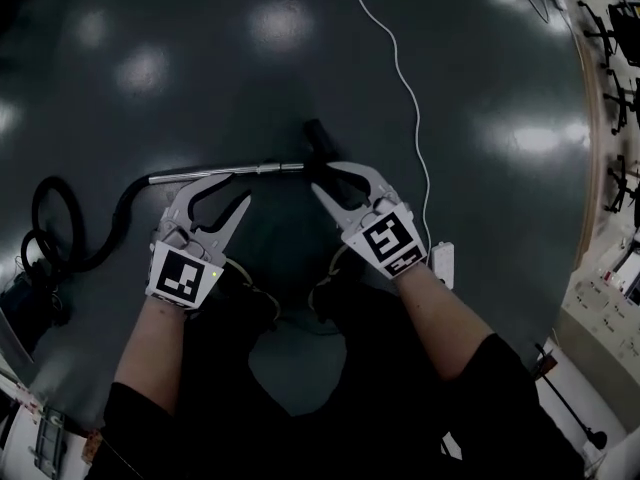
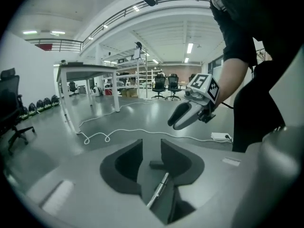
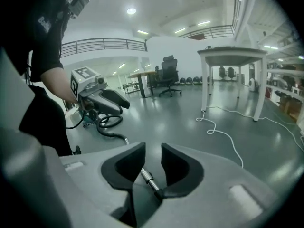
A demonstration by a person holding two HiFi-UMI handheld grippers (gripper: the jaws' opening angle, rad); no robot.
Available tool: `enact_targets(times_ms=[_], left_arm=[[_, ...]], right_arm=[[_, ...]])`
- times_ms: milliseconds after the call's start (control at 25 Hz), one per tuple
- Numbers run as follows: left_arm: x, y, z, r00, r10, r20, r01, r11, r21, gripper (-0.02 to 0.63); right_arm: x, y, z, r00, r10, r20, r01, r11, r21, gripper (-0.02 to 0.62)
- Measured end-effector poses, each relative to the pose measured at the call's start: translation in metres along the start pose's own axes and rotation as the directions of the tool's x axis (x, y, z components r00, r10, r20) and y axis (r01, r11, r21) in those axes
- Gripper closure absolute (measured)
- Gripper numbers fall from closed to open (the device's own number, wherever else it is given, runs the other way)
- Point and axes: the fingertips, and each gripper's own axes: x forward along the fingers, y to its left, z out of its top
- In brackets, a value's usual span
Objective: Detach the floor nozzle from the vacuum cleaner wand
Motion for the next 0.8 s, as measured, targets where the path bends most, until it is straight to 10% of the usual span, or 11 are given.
enact_targets(times_ms=[360,800], left_arm=[[0.080,-0.010,-0.149,0.946,-0.238,-0.221,0.261,0.962,0.080,0.455],[0.126,-0.034,-0.301,0.739,-0.351,-0.575,0.546,0.812,0.205,0.380]], right_arm=[[0.075,-0.010,-0.100,0.963,0.173,-0.207,-0.214,0.957,-0.194,0.477],[0.117,-0.004,-0.213,0.845,0.213,-0.490,-0.415,0.840,-0.350,0.394]])
